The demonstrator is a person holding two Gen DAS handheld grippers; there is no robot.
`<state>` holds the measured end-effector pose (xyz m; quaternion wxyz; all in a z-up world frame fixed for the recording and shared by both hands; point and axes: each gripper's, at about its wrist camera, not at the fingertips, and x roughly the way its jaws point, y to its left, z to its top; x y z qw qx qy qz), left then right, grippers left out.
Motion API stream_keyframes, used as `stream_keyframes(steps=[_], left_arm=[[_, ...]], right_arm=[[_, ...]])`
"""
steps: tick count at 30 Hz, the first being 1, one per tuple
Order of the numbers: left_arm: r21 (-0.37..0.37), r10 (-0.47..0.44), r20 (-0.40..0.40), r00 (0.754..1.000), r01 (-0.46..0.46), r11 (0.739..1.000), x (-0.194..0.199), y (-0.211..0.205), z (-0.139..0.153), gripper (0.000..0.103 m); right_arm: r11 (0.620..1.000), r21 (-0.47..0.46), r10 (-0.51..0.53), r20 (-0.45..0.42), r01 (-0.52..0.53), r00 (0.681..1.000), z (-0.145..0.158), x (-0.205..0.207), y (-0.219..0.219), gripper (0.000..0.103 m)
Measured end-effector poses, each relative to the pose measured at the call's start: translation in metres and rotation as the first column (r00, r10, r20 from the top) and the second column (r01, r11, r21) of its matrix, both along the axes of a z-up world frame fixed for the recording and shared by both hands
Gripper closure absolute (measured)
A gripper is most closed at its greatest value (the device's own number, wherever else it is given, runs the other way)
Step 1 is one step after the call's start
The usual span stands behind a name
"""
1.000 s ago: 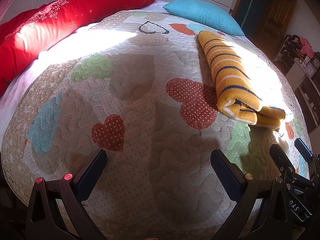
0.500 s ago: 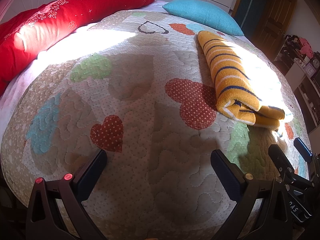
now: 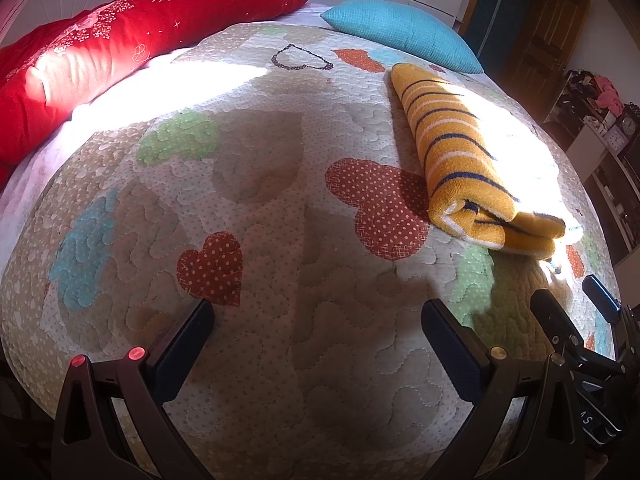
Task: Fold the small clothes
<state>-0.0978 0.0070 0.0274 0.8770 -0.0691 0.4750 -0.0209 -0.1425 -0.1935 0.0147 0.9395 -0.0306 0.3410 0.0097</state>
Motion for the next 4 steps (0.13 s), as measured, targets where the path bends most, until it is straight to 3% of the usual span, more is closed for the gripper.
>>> stream_keyframes(steps=[4], left_arm=[[-0.017, -0.006, 0.0, 1.0, 0.006, 1.0, 0.0023, 0.0051, 0.0017, 0.0]], right_arm=[[1.0, 0.001, 0.007, -0.009, -0.007, 1.0, -0.0008, 0.0016, 0.0023, 0.0]])
